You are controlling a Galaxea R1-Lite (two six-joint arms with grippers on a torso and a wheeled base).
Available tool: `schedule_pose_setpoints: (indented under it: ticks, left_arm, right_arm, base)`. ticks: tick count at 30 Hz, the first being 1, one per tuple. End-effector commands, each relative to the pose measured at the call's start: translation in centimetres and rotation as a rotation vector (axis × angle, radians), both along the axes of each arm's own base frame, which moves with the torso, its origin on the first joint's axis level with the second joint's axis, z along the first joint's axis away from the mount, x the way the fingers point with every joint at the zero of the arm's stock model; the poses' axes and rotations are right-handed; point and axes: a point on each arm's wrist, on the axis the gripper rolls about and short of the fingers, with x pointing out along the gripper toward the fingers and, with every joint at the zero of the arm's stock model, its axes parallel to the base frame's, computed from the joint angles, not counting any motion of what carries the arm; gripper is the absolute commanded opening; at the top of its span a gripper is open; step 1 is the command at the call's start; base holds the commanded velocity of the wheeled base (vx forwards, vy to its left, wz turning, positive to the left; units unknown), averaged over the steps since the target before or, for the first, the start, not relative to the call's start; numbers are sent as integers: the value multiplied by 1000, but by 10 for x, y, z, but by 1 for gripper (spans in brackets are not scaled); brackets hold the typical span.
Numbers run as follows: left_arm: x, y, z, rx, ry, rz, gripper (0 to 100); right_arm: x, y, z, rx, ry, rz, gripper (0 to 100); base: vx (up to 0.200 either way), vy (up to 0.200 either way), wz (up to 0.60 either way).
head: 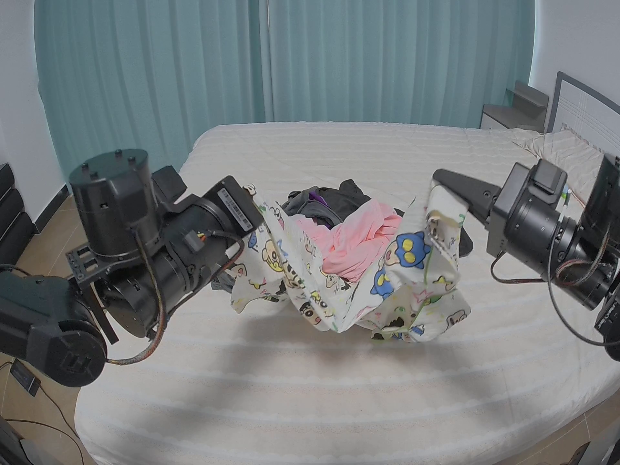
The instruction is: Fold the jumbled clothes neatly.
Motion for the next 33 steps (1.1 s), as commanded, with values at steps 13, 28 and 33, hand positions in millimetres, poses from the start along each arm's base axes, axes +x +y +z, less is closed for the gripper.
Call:
schedule_pose_setpoints:
  ticks: [13,28,33]
  left_arm:
    - [-13,-11,-2,-13,59,-49,0]
    - [-48,12,66,-143,-90,-81,0]
    - [-43,6,18,-73,52,-86,0]
  right_arm:
    - [-2,26,30,94,-7,87,0]
    - [-45,-9,87,188,-186,89,0]
    - [-25,6,10,29,48,89,0]
  base:
    - [0,0,0]
    - [0,0,0]
    - [0,0,0]
